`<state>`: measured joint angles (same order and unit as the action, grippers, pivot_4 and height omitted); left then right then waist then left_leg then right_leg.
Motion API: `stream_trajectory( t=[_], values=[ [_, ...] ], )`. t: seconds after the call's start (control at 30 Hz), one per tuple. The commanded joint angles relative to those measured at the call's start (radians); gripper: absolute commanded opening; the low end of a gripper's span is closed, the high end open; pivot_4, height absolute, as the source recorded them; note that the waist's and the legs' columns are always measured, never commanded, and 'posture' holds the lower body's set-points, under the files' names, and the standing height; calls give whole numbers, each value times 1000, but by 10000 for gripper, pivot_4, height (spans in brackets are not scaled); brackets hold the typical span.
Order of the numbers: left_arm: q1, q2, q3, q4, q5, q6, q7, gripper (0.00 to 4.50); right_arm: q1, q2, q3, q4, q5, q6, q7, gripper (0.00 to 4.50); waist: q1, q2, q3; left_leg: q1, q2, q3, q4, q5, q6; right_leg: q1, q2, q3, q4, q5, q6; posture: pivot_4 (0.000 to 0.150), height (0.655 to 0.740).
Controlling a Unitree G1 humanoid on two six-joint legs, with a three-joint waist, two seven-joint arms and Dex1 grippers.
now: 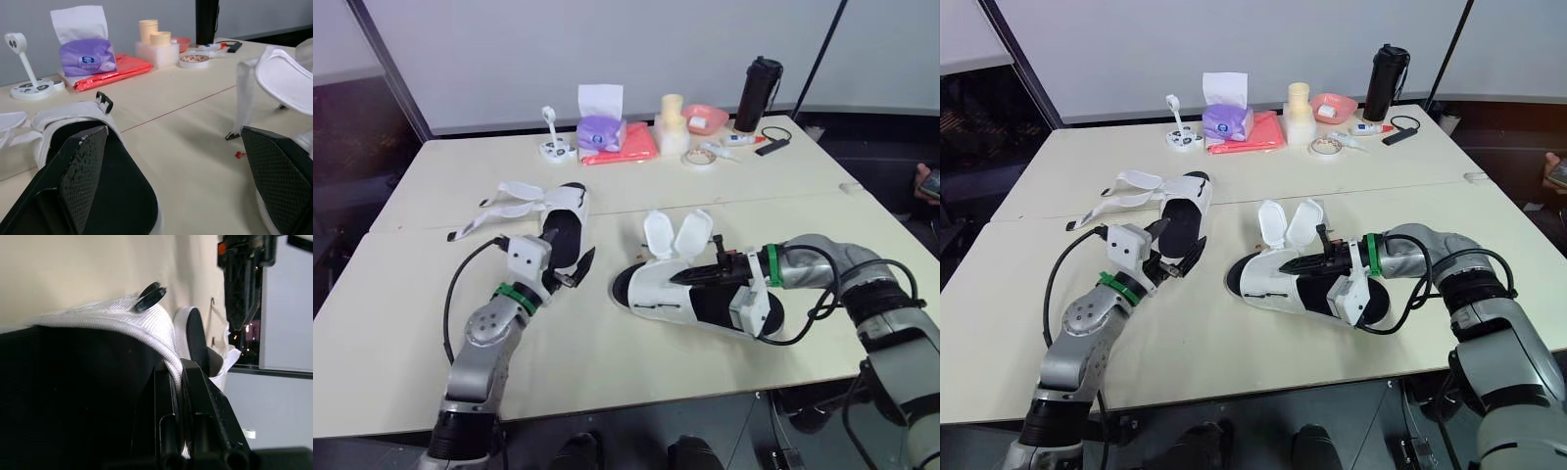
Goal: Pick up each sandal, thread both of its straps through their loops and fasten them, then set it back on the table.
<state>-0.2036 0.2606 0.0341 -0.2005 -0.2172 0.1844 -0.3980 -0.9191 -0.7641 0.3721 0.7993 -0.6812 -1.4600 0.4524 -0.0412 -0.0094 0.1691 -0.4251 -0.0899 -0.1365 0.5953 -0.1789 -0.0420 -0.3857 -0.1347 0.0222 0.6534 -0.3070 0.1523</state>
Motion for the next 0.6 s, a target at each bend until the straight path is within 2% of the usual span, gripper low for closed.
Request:
stream_trajectory(
  t=[0.03,0.33,0.6],
  values=[
    [2,-3,4,-48,1,-13,13,45000,-64,-2,-40,22,-108,0,-136,627,0,0,0,0,0,0,0,0,0,0,0,0,0,0,0,1500,7400],
    [-3,-10,-8,-47,0,-8,19,45000,-146,-32,78,63,-420,57,-505,627,0,0,0,0,0,1,-1,0,-1,-2,0,1,1,0,-1,1500,7400],
    [-22,-7,-10,-32,-2,-8,12,45000,-153,-57,131,9,-466,-23,-667,627,-2,0,0,0,0,2,-2,1,-1,-3,0,2,2,0,-1,1500,7400]
  ],
)
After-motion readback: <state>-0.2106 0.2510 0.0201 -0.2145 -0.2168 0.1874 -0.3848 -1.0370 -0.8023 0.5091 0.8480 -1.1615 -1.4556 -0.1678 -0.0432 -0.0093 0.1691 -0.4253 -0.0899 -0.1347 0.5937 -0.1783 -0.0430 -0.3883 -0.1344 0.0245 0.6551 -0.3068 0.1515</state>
